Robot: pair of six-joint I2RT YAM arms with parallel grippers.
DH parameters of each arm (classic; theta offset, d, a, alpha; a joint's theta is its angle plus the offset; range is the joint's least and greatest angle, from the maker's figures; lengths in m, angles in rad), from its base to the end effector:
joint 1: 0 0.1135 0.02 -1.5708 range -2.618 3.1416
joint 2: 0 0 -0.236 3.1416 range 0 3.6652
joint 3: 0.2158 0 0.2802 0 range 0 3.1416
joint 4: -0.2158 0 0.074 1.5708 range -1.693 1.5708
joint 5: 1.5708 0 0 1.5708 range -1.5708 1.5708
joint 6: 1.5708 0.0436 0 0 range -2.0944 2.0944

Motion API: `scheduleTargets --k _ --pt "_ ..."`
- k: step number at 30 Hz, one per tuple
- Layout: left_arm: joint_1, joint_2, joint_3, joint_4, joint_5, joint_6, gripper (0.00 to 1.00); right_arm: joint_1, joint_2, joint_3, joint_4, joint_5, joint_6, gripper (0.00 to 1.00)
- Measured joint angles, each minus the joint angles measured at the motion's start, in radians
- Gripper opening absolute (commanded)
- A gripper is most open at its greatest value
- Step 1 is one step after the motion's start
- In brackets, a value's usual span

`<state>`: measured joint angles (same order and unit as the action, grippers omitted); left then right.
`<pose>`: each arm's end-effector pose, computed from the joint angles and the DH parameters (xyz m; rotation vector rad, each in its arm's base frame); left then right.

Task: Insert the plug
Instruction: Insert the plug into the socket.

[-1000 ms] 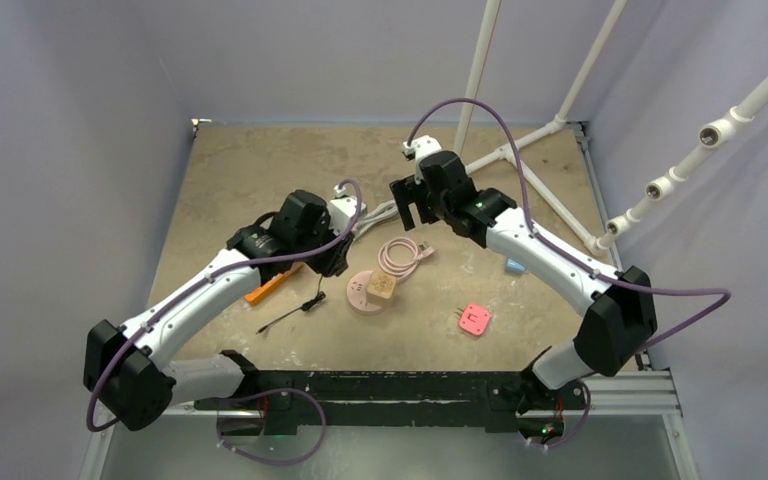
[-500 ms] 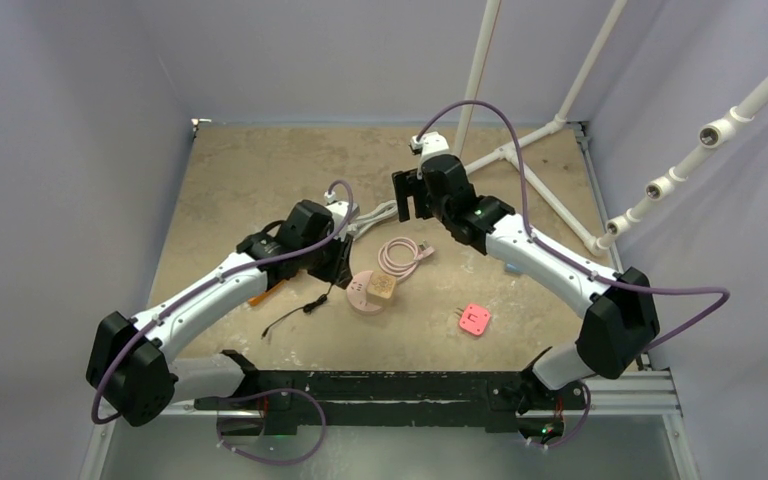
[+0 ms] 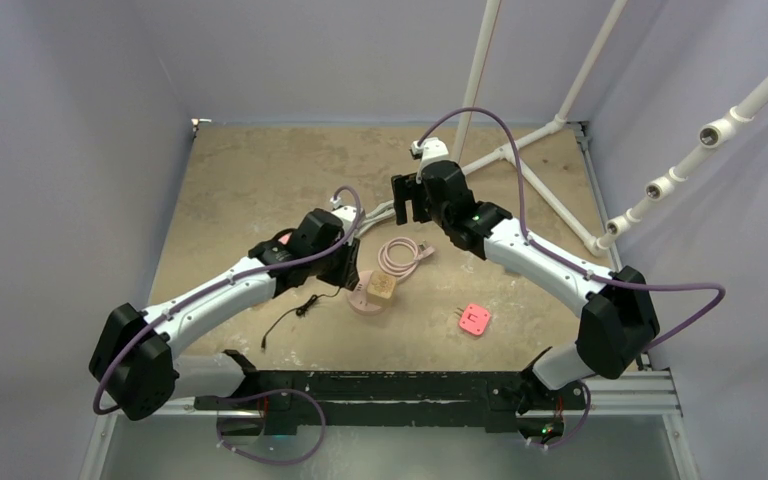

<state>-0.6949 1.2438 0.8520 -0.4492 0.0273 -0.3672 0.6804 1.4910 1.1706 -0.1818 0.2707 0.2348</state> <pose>0.2285 -0.1920 0.2003 0.4170 2.4427 -0.5086 0.3039 0.2310 0.2637 -0.2931 2.0445 0.2867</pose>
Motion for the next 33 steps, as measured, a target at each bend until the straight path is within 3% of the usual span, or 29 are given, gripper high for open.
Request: scheduleTargets --k 33 --pt "-0.048 0.092 0.01 0.045 -0.059 -0.045 0.0 0.0 0.0 -0.08 0.048 -0.025 0.006 0.84"
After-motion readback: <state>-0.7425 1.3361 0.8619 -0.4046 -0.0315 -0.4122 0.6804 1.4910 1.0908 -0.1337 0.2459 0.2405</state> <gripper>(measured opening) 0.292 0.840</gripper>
